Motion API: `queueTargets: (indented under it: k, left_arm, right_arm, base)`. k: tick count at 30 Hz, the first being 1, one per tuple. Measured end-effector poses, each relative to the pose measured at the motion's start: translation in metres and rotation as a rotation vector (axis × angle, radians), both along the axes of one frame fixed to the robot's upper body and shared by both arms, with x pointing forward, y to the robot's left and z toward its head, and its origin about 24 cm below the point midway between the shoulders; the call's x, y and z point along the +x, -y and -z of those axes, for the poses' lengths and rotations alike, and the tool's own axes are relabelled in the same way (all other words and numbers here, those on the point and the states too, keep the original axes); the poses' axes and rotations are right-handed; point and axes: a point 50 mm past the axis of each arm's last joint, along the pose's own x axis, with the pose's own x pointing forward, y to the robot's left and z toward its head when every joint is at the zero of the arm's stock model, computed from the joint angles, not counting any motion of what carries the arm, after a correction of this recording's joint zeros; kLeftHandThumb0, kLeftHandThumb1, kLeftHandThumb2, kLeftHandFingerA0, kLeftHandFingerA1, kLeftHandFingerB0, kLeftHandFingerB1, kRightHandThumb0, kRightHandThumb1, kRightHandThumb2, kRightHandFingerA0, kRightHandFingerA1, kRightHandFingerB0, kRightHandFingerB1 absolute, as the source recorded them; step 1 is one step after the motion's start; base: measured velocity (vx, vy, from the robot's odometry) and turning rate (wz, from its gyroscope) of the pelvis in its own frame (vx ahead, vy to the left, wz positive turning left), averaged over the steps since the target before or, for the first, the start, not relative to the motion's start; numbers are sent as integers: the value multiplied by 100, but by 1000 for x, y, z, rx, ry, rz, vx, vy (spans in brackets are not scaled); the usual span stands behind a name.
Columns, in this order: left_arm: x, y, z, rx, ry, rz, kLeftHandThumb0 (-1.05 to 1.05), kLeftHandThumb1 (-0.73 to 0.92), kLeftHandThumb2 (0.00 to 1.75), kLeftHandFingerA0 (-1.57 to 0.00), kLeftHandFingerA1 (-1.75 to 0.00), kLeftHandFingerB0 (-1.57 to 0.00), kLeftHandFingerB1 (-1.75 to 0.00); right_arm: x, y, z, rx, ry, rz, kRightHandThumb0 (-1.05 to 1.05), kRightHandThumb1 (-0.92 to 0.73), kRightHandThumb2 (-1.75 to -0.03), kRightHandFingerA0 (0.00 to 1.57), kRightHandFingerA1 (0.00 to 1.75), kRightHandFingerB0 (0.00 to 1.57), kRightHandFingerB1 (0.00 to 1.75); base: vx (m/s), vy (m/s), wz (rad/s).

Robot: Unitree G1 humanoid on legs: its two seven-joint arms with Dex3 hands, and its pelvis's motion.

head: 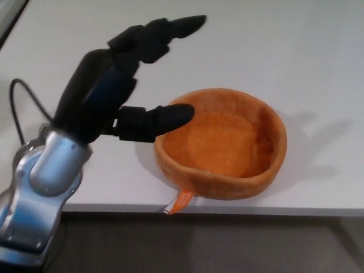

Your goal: A soft plate is kept in the center of the table close to the robot and the robot uses its left hand to pick up the plate, turns it upside down and places it back on the table

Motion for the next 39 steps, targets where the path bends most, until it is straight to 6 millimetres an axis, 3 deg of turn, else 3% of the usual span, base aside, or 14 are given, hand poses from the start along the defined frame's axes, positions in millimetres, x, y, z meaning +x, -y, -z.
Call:
queueTargets:
  k: [5, 6, 21, 22, 23, 31, 32, 33, 34, 35, 36, 37, 38, 39]
  left_arm:
    - [18, 4, 0, 148, -19, -30, -94, 66, 75, -29, -45, -25, -35]
    - [20, 5, 1, 168, -24, -35, -90, 78, 64, -31, -40, -27, -30]
    - [41, 15, 31, 397, -121, -65, -103, 70, 62, -34, -38, -28, -29]
    - [42, 17, 33, 419, -125, -65, -99, 54, 98, -24, -46, -19, -38]
    - [42, 18, 35, 435, -128, -64, -105, 70, 64, -29, -37, -23, -28]
    - [42, 27, 52, 544, -180, -42, -105, 73, 67, -31, -38, -28, -29]
    - [41, 27, 54, 549, -186, -39, -105, 54, 104, -27, -45, -23, -37]
    - [40, 28, 56, 554, -193, -34, -105, 54, 104, -27, -45, -22, -37]
    - [40, 28, 59, 559, -200, -31, -105, 54, 104, -27, -45, -22, -37]
    - [38, 28, 62, 565, -209, -27, -105, 74, 66, -33, -39, -28, -29]
    - [38, 28, 64, 569, -214, -25, -105, 54, 103, -27, -45, -22, -37]
    - [37, 29, 66, 574, -218, -23, -105, 54, 103, -27, -45, -22, -37]
    - [36, 29, 68, 584, -222, -20, -105, 75, 67, -31, -38, -26, -29]
    - [35, 29, 71, 593, -228, -17, -105, 75, 67, -31, -38, -26, -29]
  right_arm:
    - [2, 0, -1, 0, 7, -4, -62, -83, -66, 41, 33, 27, 30]
    - [2, 0, -1, 0, 9, -5, -64, -83, -66, 42, 35, 28, 30]
    - [4, 1, -3, 16, 9, -6, -65, -83, -66, 44, 34, 29, 30]
    - [6, 0, -4, 16, 12, -8, -65, -83, -66, 42, 34, 30, 31]
    - [8, 0, -5, 15, 19, -13, -66, -83, -66, 41, 36, 30, 31]
    - [18, -2, -17, 4, 57, -47, -64, -84, -66, 44, 34, 30, 31]
    - [18, -1, -15, 4, 51, -41, -63, -84, -66, 44, 34, 30, 31]
    - [18, 0, -14, 5, 45, -36, -63, -85, -66, 43, 34, 29, 31]
    - [18, 0, -13, 6, 42, -33, -63, -85, -66, 43, 34, 29, 31]
    - [17, 1, -12, 6, 36, -29, -67, -85, -64, 42, 33, 30, 30]
    - [17, 1, -12, 7, 34, -27, -66, -85, -67, 43, 34, 30, 31]
    - [17, 2, -11, 7, 33, -26, -66, -85, -67, 43, 34, 30, 31]
    - [18, 2, -11, 7, 33, -26, -62, -86, -67, 43, 34, 29, 30]
    - [18, 2, -11, 7, 32, -24, -62, -86, -67, 43, 34, 29, 30]
  base:
    - [0, 0, 0]
    - [0, 0, 0]
    - [0, 0, 0]
    - [0, 0, 0]
    - [0, 0, 0]
    - [0, 0, 0]
    - [0, 0, 0]
    - [0, 0, 0]
    - [0, 0, 0]
    - [0, 0, 0]
    - [0, 0, 0]
    - [0, 0, 0]
    - [0, 0, 0]
    - [0, 0, 0]
